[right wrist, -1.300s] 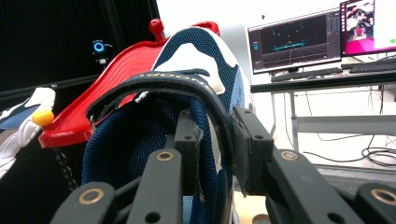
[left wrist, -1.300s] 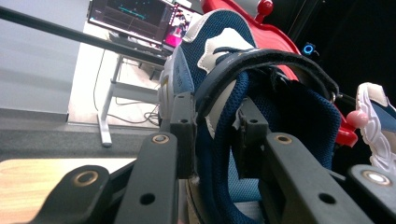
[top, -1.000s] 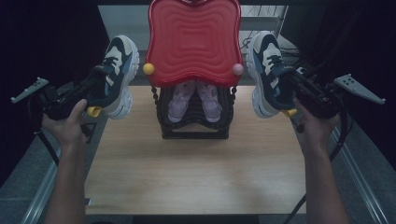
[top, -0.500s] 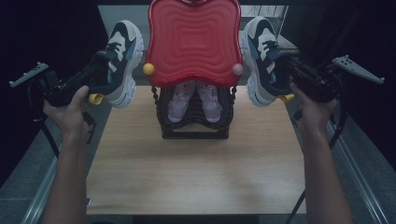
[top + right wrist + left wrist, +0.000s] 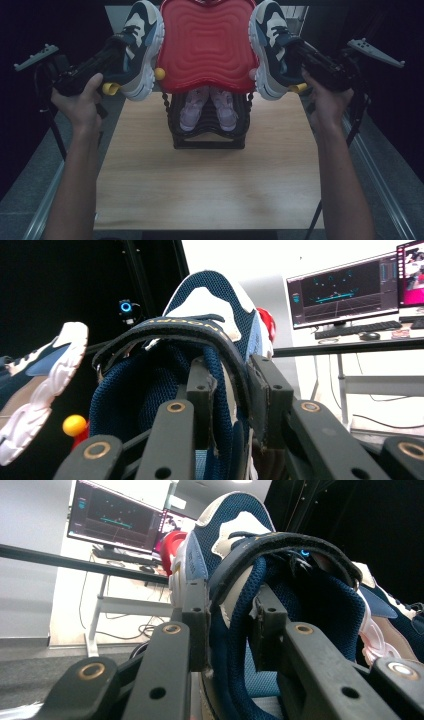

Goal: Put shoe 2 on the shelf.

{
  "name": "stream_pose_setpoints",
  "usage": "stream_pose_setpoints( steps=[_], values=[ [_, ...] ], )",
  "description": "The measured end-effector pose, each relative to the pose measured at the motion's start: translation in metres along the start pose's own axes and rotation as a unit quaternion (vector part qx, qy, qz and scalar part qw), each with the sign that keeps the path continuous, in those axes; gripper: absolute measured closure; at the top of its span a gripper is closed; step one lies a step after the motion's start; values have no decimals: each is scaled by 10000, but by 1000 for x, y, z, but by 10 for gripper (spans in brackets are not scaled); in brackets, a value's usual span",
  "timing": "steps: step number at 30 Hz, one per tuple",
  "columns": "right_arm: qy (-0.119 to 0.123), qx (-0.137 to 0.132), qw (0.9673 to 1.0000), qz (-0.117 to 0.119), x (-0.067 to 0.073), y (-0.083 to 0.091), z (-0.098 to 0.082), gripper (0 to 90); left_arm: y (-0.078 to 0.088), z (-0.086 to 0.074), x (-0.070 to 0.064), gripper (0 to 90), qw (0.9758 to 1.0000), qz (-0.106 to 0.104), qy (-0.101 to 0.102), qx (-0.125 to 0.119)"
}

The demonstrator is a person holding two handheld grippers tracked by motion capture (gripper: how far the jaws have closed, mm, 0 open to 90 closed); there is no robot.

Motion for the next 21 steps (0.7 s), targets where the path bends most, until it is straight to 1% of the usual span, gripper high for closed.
stream_pose_setpoints(
  steps=[2, 7, 9, 10, 13, 18, 21],
  values=[
    [-38, -67, 10000, 54, 4, -3, 3, 730, -6, 1, -2, 735, 10000, 3, -12, -4],
    [-90, -85, 9999, 94, 13, -10, 11, 730, -23, 4, -7, 735, 9999, -106, 21, 33],
    [-64, -40, 9999, 105, 17, -12, 13, 730, -28, 5, -8, 735, 9999, -103, -2, 75],
    [-63, -58, 9999, 128, 19, -13, 14, 730, -31, 7, -9, 735, 9999, -103, 4, 67],
    [-26, -26, 9999, 147, 24, -16, 17, 730, -33, 8, -10, 735, 9999, -123, 29, 21],
    [-28, 0, 9999, 170, 29, -20, 18, 730, -36, 10, -7, 735, 10000, -76, 58, 19],
    [-28, 15, 9998, 173, 32, -24, 19, 729, -39, 13, -7, 735, 9999, -85, 87, -10]
  ],
)
Point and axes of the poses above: each handheld gripper's, and its own axes: y roughly backward along the jaws, z roughly out of its top, x roughly to its left, the point moved 5 cm from there along -y, roughly forward along the jaws, and after that the axes turned 15 degrees about -z, right-handed, at the moved point
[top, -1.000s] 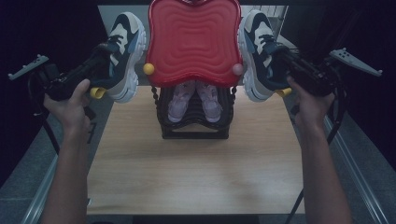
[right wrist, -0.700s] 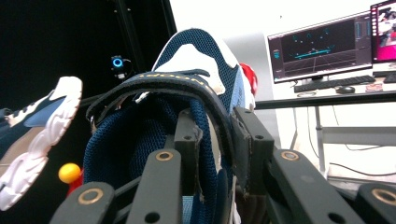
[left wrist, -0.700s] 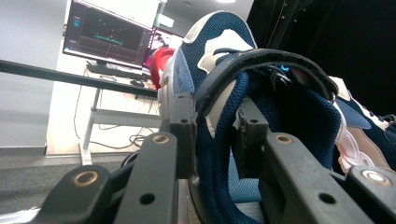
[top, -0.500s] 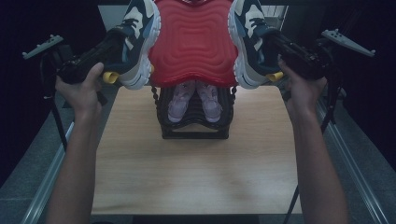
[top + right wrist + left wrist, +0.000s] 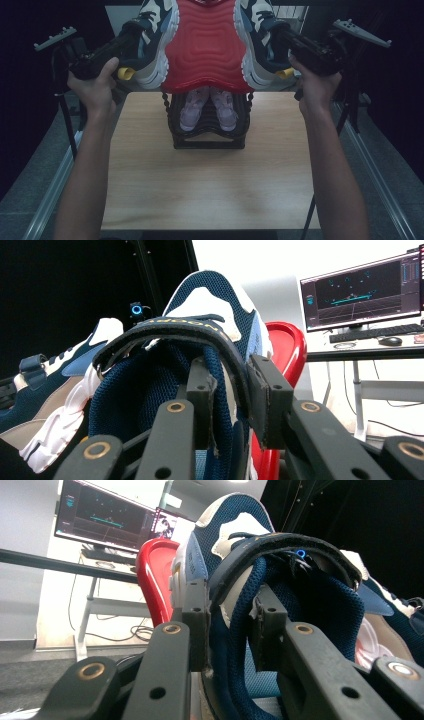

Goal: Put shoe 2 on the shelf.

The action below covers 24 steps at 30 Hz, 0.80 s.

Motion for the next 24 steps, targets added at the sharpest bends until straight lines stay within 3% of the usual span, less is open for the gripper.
stream_pose_setpoints(
  steps=[16, 24],
  values=[
    [-174, 163, 9997, -7, 18, -34, 13, 729, -44, 18, -6, 735, 9999, 71, -64, 79],
    [-75, 304, 9994, -134, 30, -55, 16, 728, -65, 15, -5, 735, 9997, 200, -16, 113]
  ],
)
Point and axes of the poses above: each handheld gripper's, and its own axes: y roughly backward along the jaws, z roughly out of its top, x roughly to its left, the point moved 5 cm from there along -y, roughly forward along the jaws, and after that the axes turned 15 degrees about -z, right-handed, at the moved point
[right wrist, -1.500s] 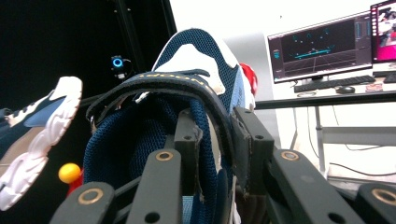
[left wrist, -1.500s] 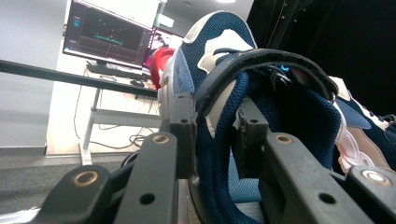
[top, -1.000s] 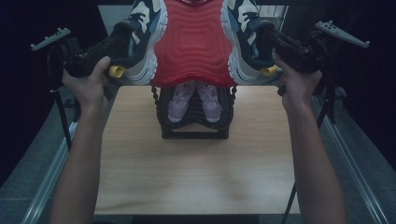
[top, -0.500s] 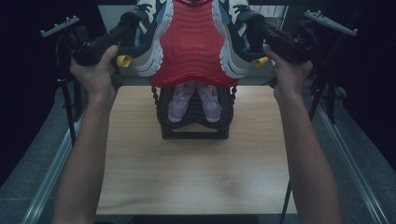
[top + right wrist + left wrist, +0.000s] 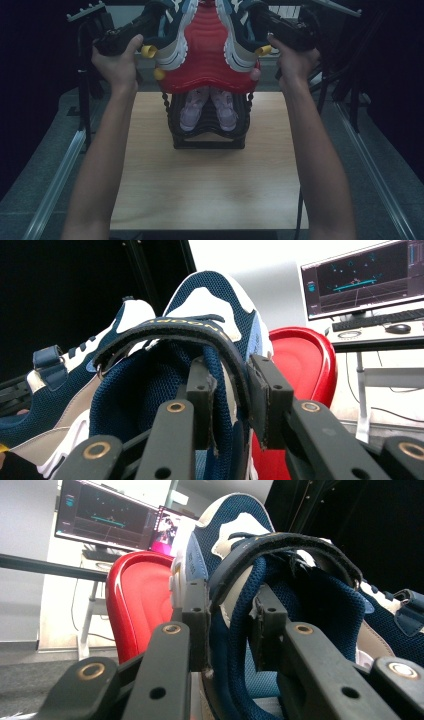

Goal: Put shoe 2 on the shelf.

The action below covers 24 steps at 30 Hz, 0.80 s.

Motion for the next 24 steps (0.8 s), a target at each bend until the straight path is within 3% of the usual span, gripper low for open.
stream_pose_setpoints(
  steps=[5, 15, 24],
  values=[
    [53, 46, 10000, -71, 4, -9, -1, 728, -11, -4, 5, 735, 9999, 123, 73, -13],
    [75, 158, 9995, -266, 1, -23, -11, 724, -25, -18, 10, 734, 9992, 347, -67, 162],
    [421, 290, 9968, -607, 6, -40, -24, 710, -36, -34, 8, 713, 9959, 747, -335, 392]
  ],
)
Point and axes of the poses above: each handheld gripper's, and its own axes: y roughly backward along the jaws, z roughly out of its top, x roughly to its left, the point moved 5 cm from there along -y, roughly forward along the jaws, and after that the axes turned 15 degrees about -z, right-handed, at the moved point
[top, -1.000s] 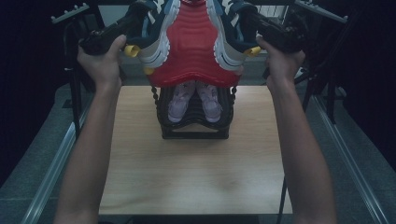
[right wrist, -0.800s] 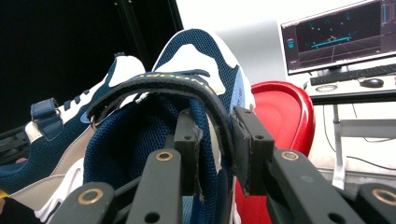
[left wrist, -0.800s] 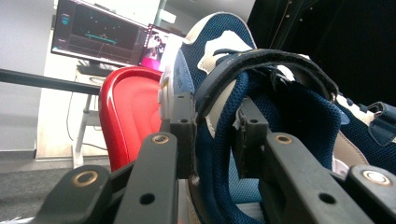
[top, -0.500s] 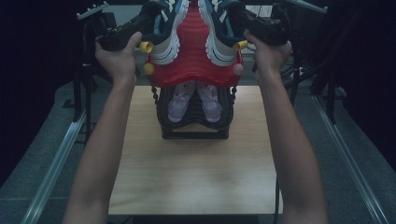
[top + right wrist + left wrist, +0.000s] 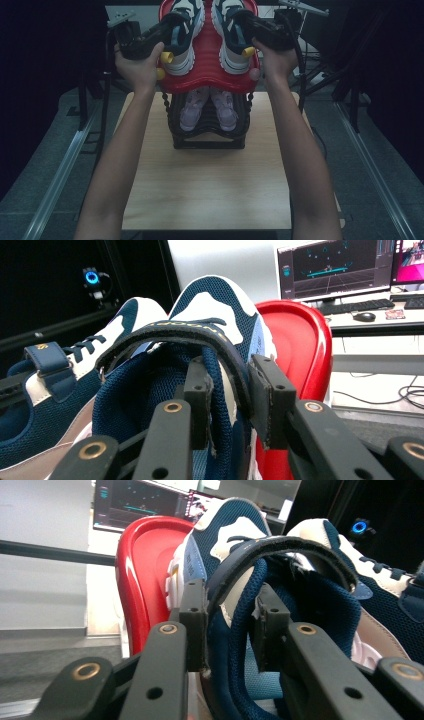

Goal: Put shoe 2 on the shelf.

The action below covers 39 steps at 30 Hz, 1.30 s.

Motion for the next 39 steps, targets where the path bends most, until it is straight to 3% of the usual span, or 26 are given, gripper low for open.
stream_pose_setpoints(
  steps=[3, 5, 6, 11, 15, 20, 23, 29, 39],
  values=[
    [57, 93, 9999, 48, 3, -5, -5, 688, -3, -5, -1, 682, 10000, 18, -40, 31],
    [112, 90, 9998, 168, 5, -8, -7, 624, -2, -5, 1, 636, 9999, -141, 68, -1],
    [66, 155, 9993, 348, 6, -10, -8, 595, -2, -4, 1, 586, 9997, -203, 105, 9],
    [41, 338, 9977, 583, 2, -13, -11, 454, 5, -2, 5, 473, 9991, -387, 168, 54],
    [183, 504, 9964, 658, 1, -11, -13, 397, 8, -3, 7, 436, 9983, -525, 168, 168],
    [322, 511, 9955, 726, 0, -4, -13, 338, 14, -4, 5, 419, 9968, -761, 168, 194],
    [291, 427, 9958, 761, -3, 2, -12, 335, 19, -3, 3, 416, 9949, -964, 243, 158],
    [43, 233, 9953, 935, -10, 13, -9, 347, 25, -3, -1, 420, 9942, -1038, 62, 275],
    [-91, -57, 9928, 1190, -21, 32, -10, 370, 37, -3, -2, 422, 9910, -1282, 26, 393]
  ],
)
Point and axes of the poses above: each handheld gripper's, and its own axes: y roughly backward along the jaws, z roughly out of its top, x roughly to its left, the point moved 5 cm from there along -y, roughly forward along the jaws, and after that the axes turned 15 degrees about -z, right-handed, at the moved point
